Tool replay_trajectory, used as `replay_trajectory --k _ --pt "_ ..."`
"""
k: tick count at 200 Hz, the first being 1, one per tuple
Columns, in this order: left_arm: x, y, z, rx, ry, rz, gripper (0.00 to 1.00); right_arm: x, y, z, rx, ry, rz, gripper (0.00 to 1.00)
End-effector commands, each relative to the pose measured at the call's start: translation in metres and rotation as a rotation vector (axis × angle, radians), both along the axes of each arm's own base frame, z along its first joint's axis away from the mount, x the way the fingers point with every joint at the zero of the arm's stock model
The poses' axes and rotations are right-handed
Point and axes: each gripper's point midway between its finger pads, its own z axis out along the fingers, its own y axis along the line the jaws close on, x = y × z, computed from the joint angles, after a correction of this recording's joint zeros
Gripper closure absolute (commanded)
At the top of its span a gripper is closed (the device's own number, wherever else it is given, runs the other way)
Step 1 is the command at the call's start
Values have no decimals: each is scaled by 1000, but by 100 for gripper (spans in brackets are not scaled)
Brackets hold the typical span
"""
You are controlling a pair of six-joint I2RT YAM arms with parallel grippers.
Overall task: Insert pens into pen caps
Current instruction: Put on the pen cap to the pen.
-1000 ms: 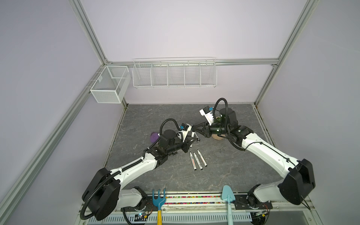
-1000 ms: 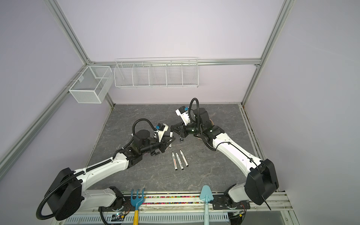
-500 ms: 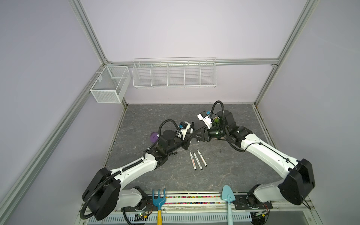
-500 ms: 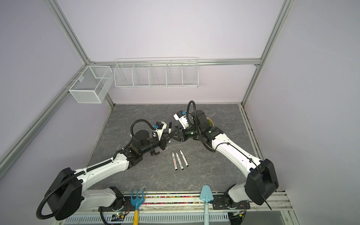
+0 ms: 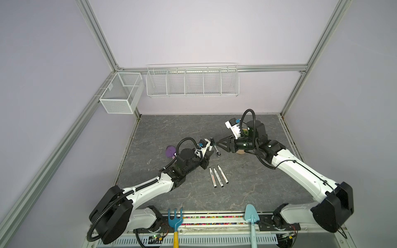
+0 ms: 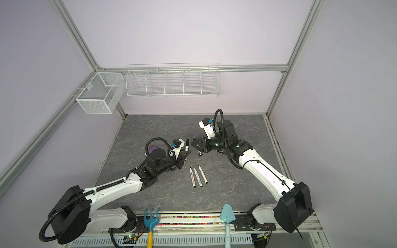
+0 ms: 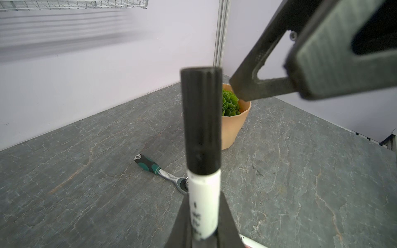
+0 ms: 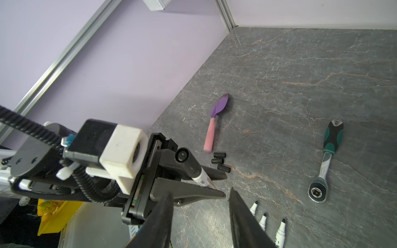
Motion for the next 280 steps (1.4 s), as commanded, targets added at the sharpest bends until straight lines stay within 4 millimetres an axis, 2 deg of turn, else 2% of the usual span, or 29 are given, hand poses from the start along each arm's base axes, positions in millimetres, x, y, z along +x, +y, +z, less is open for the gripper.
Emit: replay_trajectory --k 1,42,141,176,239,280 --pt "-3 1 5 5 -45 -2 100 -2 16 16 48 -29 42 57" --pt "-4 0 4 3 -40 -2 100 -2 30 13 42 -31 58 59" --pt "-8 0 3 -3 -27 -11 100 19 26 3 4 -34 -34 72" --pt "-8 0 1 1 -22 -11 100 16 30 -2 12 -7 -19 74" --pt "-4 0 8 -25 -25 9 100 3 32 -31 -23 89 8 78" --pt "-4 -4 26 -104 -23 4 100 -2 28 -49 -64 134 -8 83"
